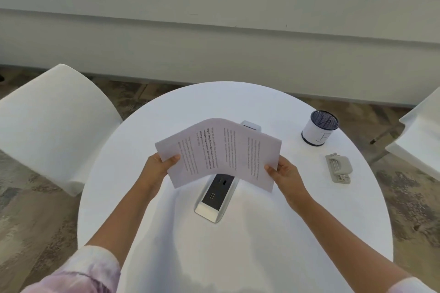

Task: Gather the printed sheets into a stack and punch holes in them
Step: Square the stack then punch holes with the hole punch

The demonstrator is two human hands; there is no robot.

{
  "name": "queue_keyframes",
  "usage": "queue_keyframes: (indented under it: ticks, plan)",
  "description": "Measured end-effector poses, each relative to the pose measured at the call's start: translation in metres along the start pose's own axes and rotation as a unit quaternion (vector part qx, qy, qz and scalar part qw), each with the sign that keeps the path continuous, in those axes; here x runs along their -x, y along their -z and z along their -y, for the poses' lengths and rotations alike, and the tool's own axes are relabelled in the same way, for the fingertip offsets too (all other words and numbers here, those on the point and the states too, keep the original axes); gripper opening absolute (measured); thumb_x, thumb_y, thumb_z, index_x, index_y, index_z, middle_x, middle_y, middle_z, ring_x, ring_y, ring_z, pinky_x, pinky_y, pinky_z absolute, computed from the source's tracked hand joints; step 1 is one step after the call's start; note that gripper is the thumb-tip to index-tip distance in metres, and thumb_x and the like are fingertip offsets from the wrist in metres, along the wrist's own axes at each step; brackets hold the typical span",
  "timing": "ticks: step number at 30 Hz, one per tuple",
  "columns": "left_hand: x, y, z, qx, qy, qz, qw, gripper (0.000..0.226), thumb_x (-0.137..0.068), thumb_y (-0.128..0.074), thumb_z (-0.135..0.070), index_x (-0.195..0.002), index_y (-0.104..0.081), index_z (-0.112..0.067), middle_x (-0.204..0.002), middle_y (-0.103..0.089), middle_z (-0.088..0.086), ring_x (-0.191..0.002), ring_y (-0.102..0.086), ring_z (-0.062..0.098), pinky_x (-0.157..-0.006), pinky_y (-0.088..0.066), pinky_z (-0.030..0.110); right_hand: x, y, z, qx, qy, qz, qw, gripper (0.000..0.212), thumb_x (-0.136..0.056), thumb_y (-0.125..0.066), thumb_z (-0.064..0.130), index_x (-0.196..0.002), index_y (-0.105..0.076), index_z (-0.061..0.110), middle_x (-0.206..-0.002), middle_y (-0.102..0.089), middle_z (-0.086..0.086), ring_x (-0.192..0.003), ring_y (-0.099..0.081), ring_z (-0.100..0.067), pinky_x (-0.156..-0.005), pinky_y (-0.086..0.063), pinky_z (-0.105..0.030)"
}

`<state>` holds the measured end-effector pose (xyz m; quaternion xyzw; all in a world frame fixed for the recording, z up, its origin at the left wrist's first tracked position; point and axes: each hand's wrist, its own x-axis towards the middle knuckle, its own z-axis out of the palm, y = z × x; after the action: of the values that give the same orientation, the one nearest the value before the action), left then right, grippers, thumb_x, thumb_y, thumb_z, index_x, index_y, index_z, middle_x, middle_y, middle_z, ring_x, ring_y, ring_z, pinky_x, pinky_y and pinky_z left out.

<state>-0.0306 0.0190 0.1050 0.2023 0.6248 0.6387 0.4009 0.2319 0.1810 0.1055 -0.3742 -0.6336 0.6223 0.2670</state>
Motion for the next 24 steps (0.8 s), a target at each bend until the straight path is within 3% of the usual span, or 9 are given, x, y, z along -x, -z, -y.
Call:
queue_keyframes:
  ticks: [3,7,10,13,17,21,24]
  plan:
    - [0.005,-0.001,0.007,-0.009,-0.008,-0.005,1.000,0.029,-0.068,-0.067,-0.023,-0.097,-0.067,-0.022,-0.089,-0.074,-0.004,-0.094,-0.064,0.025,-0.087,-0.050,0.041,0.001,-0.001,-0.006,0.025,-0.010,0.003,1.000,0.023,-0.091,-0.054,0.011,-0.101,-0.060,0.031,-0.103,-0.068,0.004,-0.098,-0.064,-0.016,-0.082,-0.055,-0.026]
    - [0.009,-0.003,0.010,-0.053,-0.015,0.012,0.998,0.033,-0.069,-0.067,-0.031,-0.101,-0.067,-0.025,-0.103,-0.069,0.009,-0.102,-0.062,0.030,-0.090,-0.050,0.046,-0.001,-0.001,-0.017,0.059,-0.047,-0.007,0.997,0.023,-0.092,-0.053,0.011,-0.114,-0.058,0.017,-0.105,-0.066,-0.005,-0.105,-0.061,-0.026,-0.086,-0.052,-0.032]
    - [0.007,-0.009,0.003,-0.059,-0.019,-0.004,0.998,0.029,-0.070,-0.063,-0.032,-0.098,-0.065,-0.024,-0.098,-0.068,0.006,-0.095,-0.062,0.027,-0.082,-0.051,0.037,-0.003,-0.001,-0.015,0.054,-0.053,-0.022,0.997,0.018,-0.093,-0.051,0.014,-0.110,-0.057,0.018,-0.099,-0.065,-0.003,-0.099,-0.062,-0.026,-0.079,-0.052,-0.029]
    - [0.007,-0.013,0.000,-0.072,-0.024,0.000,0.997,0.028,-0.071,-0.061,-0.034,-0.098,-0.063,-0.024,-0.097,-0.067,0.005,-0.091,-0.062,0.024,-0.074,-0.050,0.030,-0.005,-0.001,-0.014,0.050,-0.057,-0.029,0.997,0.019,-0.094,-0.050,0.014,-0.111,-0.056,0.017,-0.103,-0.065,-0.006,-0.099,-0.062,-0.027,-0.084,-0.052,-0.035]
    - [0.004,-0.012,0.007,-0.076,-0.001,-0.014,0.997,0.013,-0.089,-0.059,-0.023,-0.101,-0.061,-0.021,-0.101,-0.066,0.007,-0.095,-0.062,0.027,-0.082,-0.051,0.043,-0.007,-0.001,-0.017,0.095,-0.069,-0.037,0.992,0.026,-0.093,-0.051,0.015,-0.119,-0.056,0.011,-0.106,-0.064,-0.007,-0.104,-0.062,-0.029,-0.085,-0.051,-0.036]
    - [0.000,-0.013,0.002,-0.067,0.023,-0.017,0.997,0.019,-0.094,-0.049,-0.017,-0.111,-0.058,-0.014,-0.100,-0.066,0.004,-0.089,-0.063,0.022,-0.072,-0.053,0.037,-0.014,0.000,-0.016,0.178,-0.056,-0.064,0.980,0.036,-0.090,-0.054,0.017,-0.125,-0.048,0.014,-0.123,-0.059,-0.005,-0.114,-0.054,-0.025,-0.092,-0.045,-0.033]
    - [0.001,-0.012,0.002,-0.041,0.042,-0.016,0.998,0.022,-0.094,-0.050,-0.015,-0.114,-0.057,-0.012,-0.103,-0.066,0.006,-0.090,-0.063,0.023,-0.069,-0.052,0.036,-0.014,0.000,-0.016,0.171,-0.079,-0.109,0.976,0.049,-0.089,-0.058,0.020,-0.135,-0.040,0.014,-0.141,-0.045,-0.004,-0.130,-0.041,-0.022,-0.102,-0.034,-0.029]
